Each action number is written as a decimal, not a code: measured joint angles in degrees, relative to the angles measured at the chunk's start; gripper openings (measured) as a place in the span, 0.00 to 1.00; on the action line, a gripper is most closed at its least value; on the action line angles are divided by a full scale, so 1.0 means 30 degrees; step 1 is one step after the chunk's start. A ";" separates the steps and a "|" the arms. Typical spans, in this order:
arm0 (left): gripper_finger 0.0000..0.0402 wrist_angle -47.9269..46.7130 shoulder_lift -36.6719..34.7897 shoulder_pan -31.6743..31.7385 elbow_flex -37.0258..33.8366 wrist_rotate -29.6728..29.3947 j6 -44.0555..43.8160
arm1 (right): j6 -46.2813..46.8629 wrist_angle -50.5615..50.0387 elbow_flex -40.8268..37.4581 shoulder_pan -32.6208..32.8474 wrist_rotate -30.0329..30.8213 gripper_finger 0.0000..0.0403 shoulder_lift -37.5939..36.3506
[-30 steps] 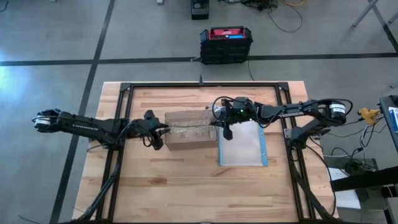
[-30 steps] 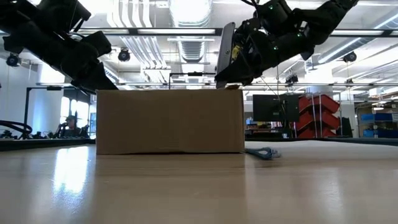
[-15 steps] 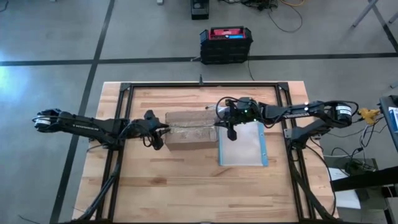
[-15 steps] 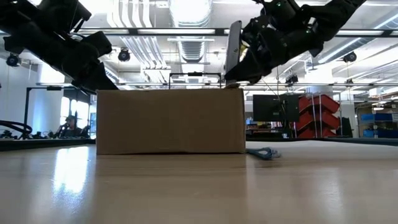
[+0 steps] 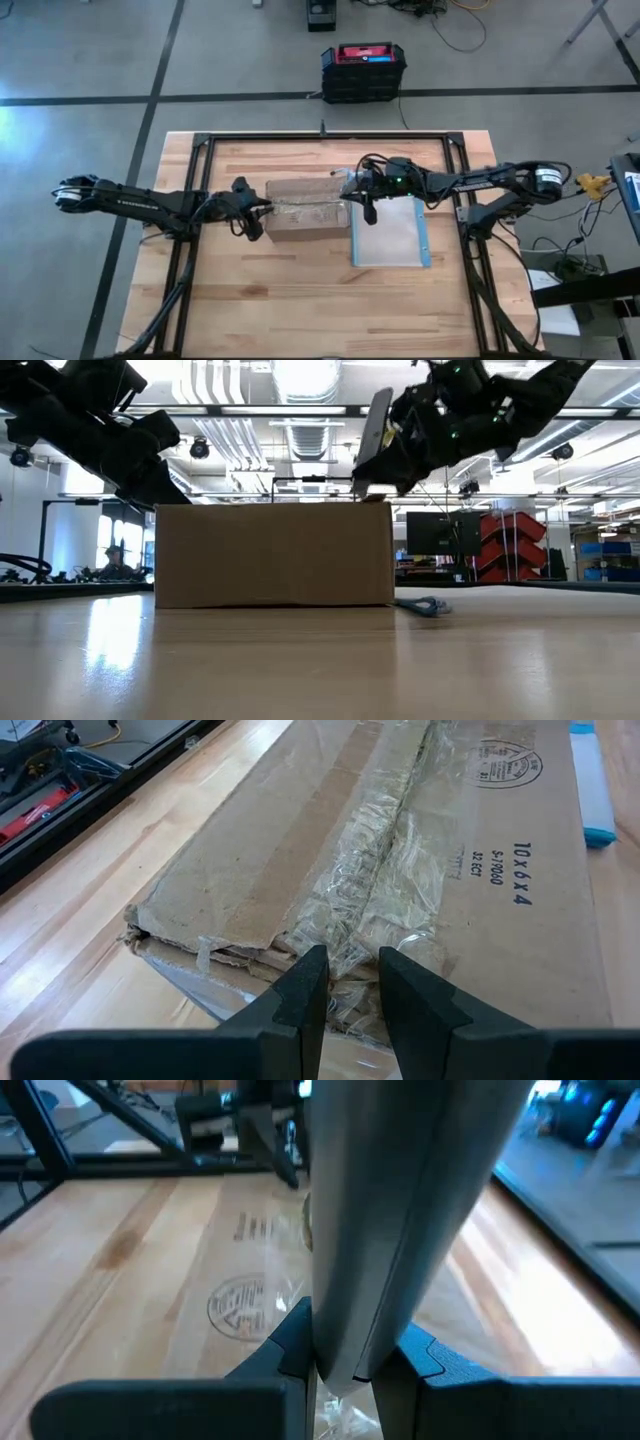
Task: Unpack boxes
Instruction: Open the cardboard box using the silver cutter
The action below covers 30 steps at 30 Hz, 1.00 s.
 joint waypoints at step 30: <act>0.20 -0.0138 0.0007 -0.0007 0.0007 0.0204 -0.0307 | 0.0354 -0.3110 -0.1313 0.0000 0.0631 0.11 -0.2275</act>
